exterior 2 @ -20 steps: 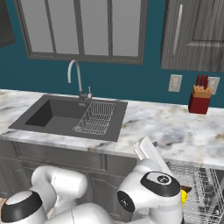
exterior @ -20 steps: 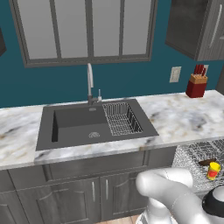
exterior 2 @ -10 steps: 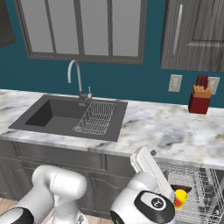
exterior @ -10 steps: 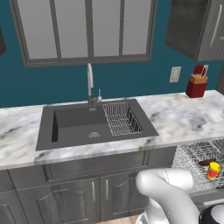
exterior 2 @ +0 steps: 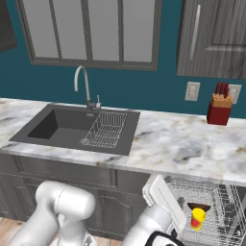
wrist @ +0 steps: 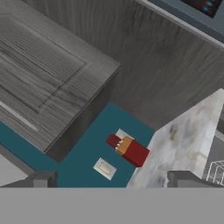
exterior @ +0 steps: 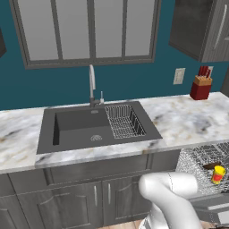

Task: Pick up the cup and bowl from the counter, place them in the dishwasher, and close the dishwasher door.

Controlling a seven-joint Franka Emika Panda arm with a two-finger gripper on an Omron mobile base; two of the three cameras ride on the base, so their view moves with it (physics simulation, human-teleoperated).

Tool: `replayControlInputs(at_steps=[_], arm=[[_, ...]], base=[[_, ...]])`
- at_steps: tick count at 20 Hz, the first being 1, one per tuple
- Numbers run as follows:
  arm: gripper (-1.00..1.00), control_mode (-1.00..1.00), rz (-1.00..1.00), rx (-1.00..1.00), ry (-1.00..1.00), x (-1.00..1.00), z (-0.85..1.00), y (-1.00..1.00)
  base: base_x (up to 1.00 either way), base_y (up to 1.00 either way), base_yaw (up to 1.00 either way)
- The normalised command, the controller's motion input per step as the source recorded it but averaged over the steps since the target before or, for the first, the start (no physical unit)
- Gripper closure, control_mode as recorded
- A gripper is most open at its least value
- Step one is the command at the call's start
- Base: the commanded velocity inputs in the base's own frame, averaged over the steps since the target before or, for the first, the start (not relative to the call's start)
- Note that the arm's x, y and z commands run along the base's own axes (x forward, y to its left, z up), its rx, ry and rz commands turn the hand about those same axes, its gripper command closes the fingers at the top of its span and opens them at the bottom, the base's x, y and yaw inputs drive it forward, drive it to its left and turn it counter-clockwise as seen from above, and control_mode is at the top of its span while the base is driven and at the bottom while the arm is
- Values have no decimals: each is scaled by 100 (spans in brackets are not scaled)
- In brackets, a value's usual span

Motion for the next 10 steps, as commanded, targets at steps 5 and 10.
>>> replayControlInputs(at_steps=[5,10], arm=[[-100,-100,48,0,0,-100,0,-45],[-100,-100,49,-2,0,-100,10,-57]], base=[[0,0,0],[0,0,0]])
